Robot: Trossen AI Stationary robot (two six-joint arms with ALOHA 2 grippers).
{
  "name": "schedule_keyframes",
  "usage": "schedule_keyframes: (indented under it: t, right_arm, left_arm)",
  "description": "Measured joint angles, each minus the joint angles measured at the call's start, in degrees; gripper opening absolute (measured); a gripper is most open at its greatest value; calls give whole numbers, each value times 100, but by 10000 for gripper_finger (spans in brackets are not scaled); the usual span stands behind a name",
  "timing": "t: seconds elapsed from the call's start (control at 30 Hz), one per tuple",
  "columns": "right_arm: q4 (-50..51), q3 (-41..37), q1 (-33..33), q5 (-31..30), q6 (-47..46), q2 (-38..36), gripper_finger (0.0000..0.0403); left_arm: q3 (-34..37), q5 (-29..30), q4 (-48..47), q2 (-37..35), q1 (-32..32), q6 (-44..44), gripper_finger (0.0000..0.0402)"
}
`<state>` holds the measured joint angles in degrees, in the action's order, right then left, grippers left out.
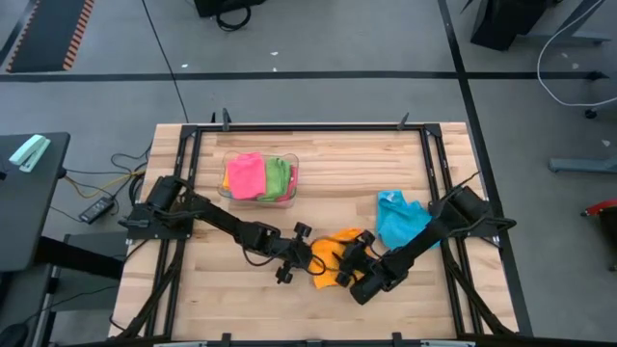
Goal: Fold microfiber towels
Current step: Fold the orange microfiber towel
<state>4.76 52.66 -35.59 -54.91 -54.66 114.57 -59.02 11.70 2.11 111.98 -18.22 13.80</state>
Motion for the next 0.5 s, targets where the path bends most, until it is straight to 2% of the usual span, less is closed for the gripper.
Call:
schedule_keyframes:
  t: [0.37,0.5]
  right_arm:
    - [2703,-6,-110,54,-808,-834,197]
    - [2883,-6,-155,102,-676,-1347,197]
  left_arm:
    - [4,-7,-54,-2,0,-125,44]
    - [20,2,-238,-112,-9,-108,45]
